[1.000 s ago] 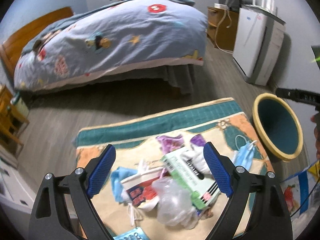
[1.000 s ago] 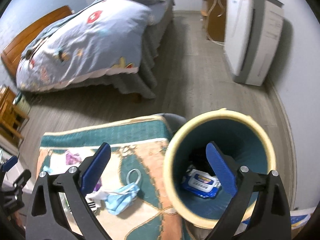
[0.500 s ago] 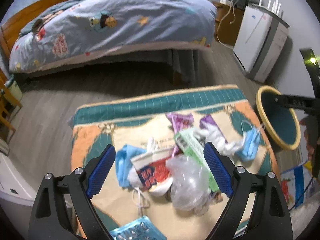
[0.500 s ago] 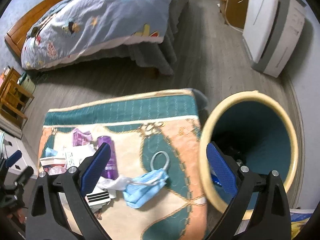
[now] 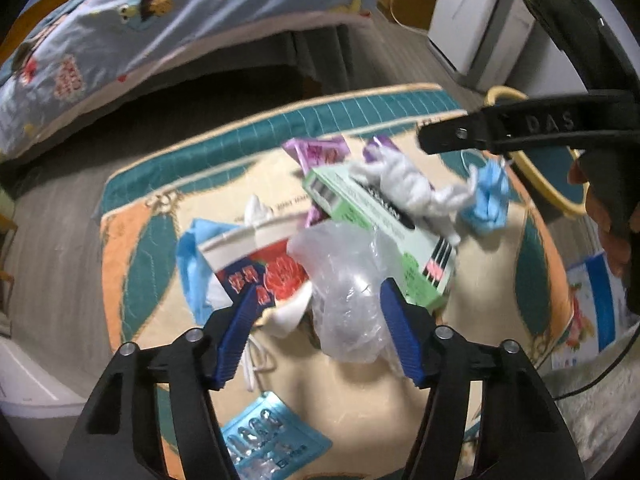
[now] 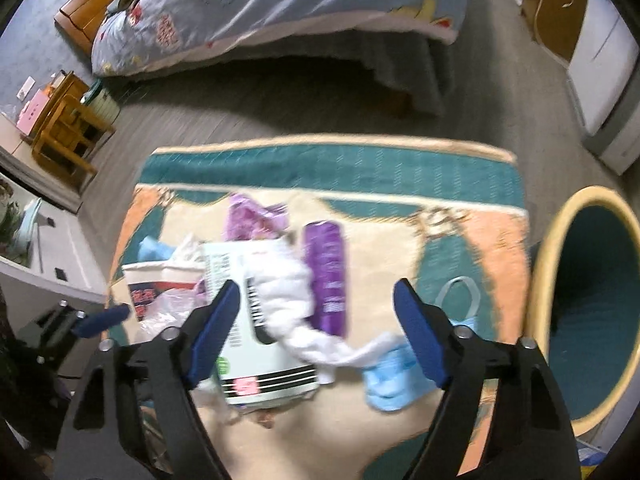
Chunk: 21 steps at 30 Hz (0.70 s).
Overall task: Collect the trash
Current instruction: 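Grasp the white tissue with the right tool while the left tool grasps the clear plastic bag, then carry the tissue and clear bag over the bin and open both tools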
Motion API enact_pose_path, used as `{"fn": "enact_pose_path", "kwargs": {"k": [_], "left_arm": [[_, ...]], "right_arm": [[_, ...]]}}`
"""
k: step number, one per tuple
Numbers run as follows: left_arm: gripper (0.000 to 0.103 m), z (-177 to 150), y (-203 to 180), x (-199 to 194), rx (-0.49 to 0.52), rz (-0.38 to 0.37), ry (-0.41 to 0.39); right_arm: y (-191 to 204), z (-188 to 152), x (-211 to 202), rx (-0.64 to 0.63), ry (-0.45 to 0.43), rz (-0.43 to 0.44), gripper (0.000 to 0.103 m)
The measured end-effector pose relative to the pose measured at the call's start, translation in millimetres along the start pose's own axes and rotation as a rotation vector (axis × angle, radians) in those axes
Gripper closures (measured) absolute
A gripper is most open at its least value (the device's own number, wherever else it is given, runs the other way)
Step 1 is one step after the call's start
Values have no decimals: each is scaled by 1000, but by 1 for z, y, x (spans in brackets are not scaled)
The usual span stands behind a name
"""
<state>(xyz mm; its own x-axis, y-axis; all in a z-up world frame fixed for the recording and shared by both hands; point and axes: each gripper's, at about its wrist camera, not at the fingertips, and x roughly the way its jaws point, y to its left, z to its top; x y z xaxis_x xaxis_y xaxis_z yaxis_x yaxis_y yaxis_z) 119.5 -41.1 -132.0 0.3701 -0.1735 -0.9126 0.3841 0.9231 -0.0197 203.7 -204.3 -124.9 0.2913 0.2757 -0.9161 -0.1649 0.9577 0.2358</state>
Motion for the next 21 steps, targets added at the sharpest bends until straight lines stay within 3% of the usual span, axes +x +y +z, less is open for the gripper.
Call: {"fn": "enact_pose_path", "kwargs": {"k": [3,5,8,10,12,21], "left_arm": [[54,-3,1,4,7,-12,23],[73,-3,1,3,14,-25,31],[87,-3,3,1,21,-34,34],[91,-2,3,0,23,-41,34],[95,-1,4,-4,24,-42,24],[97,4,2,-33,27,-27,-64]], "right_arm": [[8,-2,14,7,54,18,41],[13,-3,21,11,86,22,44],[19,-6,31,9,120,22,54],[20,-7,36,12,141,33,61],[21,-9,40,16,165,36,78],[29,-10,0,-3,82,50,81]]}}
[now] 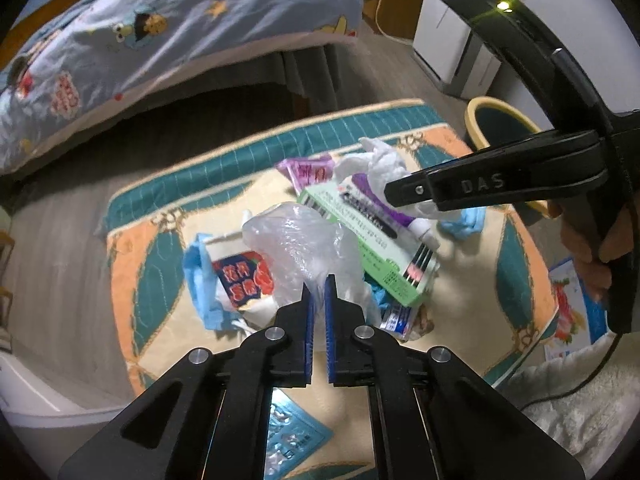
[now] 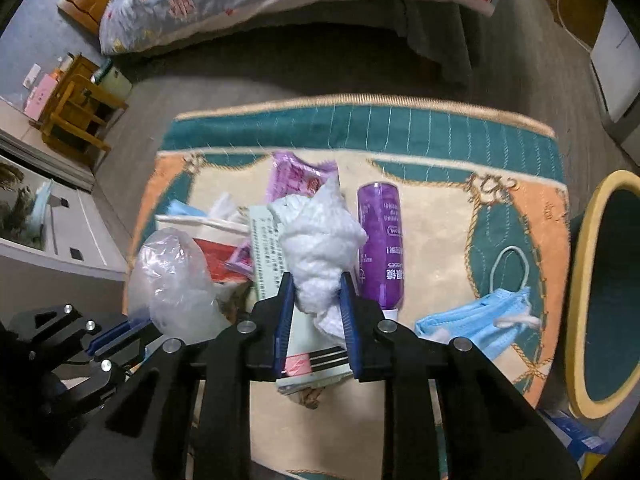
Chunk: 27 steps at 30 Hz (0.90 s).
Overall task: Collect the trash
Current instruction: 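Carry the tissue and clear bag over the bin and open both tools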
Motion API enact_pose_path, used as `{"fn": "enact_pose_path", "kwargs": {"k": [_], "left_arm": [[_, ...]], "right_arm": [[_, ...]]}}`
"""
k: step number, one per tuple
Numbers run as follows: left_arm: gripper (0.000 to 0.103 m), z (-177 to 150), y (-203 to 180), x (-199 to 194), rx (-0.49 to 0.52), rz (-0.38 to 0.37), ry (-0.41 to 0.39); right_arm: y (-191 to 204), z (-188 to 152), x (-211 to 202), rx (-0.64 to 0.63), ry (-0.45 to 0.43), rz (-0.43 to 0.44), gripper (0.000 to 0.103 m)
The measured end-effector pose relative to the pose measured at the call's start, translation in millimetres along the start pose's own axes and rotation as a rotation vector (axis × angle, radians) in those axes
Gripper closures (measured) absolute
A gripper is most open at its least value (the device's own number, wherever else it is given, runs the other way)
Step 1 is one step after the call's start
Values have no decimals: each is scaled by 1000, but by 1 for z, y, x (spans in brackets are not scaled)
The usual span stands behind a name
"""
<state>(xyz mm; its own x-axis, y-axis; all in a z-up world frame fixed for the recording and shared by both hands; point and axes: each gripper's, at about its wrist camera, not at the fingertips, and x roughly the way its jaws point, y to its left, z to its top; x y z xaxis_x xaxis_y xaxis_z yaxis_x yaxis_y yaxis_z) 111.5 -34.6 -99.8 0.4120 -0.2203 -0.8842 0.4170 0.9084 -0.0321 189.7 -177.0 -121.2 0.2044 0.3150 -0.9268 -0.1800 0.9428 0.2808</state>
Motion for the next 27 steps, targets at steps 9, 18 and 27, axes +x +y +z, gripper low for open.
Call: {"fn": "enact_pose_path", "kwargs": {"k": [9,18,27], "left_arm": [[97,13,-9,-42,-1,-8,-130],[97,35,-27,-69,-2,-24,-242],[97,49,-53,-53,13,-18,-249]], "right_arm": [[-8,-8,-72,53,-168,13,81],[-35,-28,-136,97,-314,-78,81],[-80,-41,-162,167,-391,-161,81]]}}
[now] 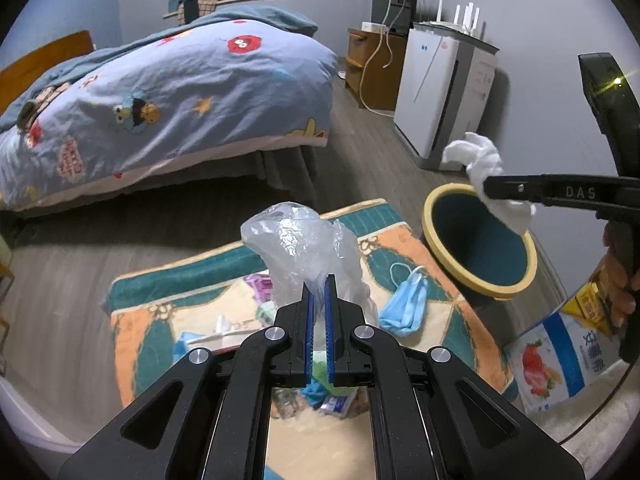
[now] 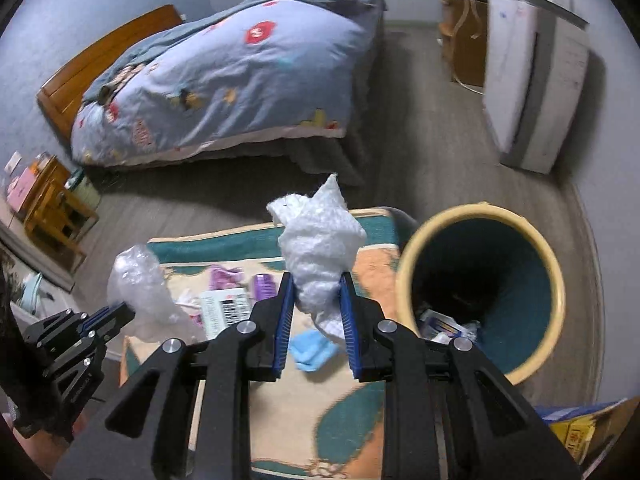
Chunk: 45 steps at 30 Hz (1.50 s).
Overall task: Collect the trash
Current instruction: 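Carry the tissue and clear bag over the bin and open both tools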
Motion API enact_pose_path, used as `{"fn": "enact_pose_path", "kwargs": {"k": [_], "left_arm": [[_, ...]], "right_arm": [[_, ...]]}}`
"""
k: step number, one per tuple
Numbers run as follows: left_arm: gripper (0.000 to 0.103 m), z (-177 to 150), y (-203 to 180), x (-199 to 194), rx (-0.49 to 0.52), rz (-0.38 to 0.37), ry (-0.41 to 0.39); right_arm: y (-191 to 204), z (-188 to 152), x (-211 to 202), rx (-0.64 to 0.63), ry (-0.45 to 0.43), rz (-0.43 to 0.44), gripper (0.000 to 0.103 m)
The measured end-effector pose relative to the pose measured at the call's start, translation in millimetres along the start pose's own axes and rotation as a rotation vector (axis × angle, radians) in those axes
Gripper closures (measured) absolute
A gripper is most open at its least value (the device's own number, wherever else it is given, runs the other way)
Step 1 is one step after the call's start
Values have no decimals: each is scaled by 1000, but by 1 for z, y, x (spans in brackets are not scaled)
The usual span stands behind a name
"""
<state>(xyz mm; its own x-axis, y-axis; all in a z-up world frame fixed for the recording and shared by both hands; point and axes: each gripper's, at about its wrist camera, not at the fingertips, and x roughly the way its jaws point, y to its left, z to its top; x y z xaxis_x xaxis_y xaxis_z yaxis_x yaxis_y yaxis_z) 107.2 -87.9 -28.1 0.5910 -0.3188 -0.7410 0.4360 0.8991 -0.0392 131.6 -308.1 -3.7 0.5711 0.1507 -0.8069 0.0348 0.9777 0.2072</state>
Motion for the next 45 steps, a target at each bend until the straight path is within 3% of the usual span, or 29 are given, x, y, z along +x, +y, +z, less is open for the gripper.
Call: {"fn": "enact_pose_path", "kwargs": {"k": [6,15,24,31,36,45], "left_arm": [[97,-1,-26,10,55,7,-6],[97,12,-56,12,110,15,-34],[97,37,-92,46,49,-91,8],[97,50,-135,79,101,-156,35],[97,59,-161,108,145,-170,60],[97,69,-191,145,207,-179,72]], "right_arm": [[-41,1,9,37,7,-64,81],[-98,3,23,143,16,-75,81],[-146,6,38,253,32,-103,81],[-191,-2,41,410,35,-95,80],[-213,-14,48,487,63,-122,80],[-225,-18,57,503,90,-163,79]]}}
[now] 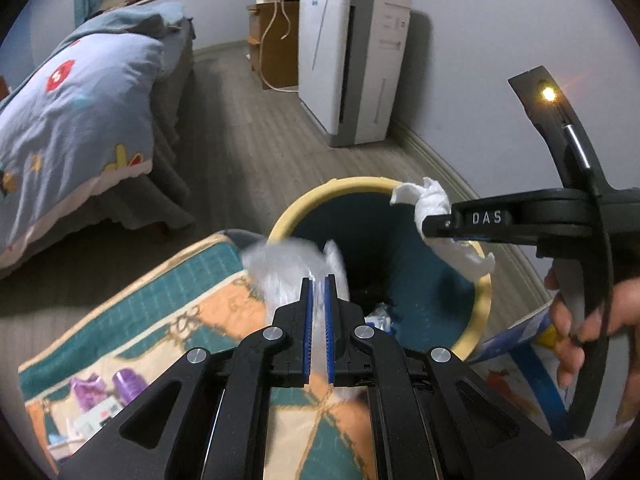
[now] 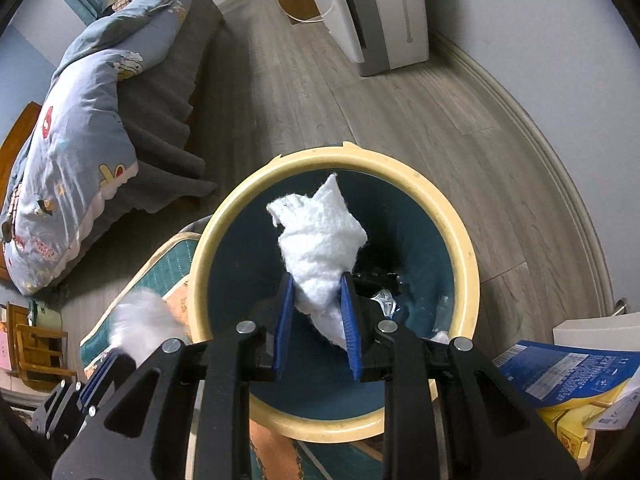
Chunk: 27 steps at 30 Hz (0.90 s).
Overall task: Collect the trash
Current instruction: 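Carry the tissue and clear bag over the bin and open both tools, then return both tools to the cushion and grasp the blue face mask with the right tool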
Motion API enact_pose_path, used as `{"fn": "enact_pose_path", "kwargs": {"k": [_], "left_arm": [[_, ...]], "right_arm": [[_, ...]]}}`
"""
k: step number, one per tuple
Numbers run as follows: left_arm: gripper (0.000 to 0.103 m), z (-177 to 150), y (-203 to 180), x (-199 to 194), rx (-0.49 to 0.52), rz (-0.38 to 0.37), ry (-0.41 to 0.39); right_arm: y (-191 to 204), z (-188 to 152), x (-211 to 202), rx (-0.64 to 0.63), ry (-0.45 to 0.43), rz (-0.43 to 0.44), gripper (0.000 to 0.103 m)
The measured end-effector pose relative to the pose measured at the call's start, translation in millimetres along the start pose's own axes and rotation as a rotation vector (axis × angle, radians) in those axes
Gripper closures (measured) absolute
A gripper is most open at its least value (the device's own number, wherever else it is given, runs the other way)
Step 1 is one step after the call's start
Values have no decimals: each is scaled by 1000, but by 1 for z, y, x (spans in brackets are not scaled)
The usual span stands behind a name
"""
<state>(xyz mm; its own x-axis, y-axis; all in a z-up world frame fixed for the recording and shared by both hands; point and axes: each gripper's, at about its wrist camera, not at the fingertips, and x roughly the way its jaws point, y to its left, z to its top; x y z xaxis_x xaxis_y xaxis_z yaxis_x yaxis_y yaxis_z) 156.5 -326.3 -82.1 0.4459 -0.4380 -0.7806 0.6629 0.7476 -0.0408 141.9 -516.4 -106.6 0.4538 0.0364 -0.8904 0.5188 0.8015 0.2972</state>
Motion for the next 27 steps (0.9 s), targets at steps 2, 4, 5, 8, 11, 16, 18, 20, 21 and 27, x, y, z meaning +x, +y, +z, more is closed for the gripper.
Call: {"fn": "enact_pose_path", "kwargs": {"k": [2,4,5,8,11,16,18,20,21,27], "left_arm": [[97,3,-3,4,5,-1,-2],[97,5,-4,7,13,0,-4],[97,5,-5,9,15,-4,-3],[97,5,-3,10,9,-12,-6],[88,2,-1,10,5,-15,-3],[33,-6,7,5,-14,25,-21],[22,-9,12,-2,-26,48,-49],[19,-12,17,-7,-39,58,-58],[17,-15,21,-10,-48,67,-62],[17,-28,46,-37,-108,113,-76]], "right_arm": [[-1,1,0,11,-4,-6,79],[1,2,2,19,-4,-7,79],[1,2,3,18,-2,-10,79],[3,1,7,6,11,-15,79],[5,2,8,-1,14,-25,72],[11,0,8,-32,18,-41,49],[14,-1,7,-40,15,-54,29],[18,-1,3,-46,3,-68,15],[20,-1,1,-50,-3,-73,10],[32,-6,-6,-74,-5,-92,6]]}}
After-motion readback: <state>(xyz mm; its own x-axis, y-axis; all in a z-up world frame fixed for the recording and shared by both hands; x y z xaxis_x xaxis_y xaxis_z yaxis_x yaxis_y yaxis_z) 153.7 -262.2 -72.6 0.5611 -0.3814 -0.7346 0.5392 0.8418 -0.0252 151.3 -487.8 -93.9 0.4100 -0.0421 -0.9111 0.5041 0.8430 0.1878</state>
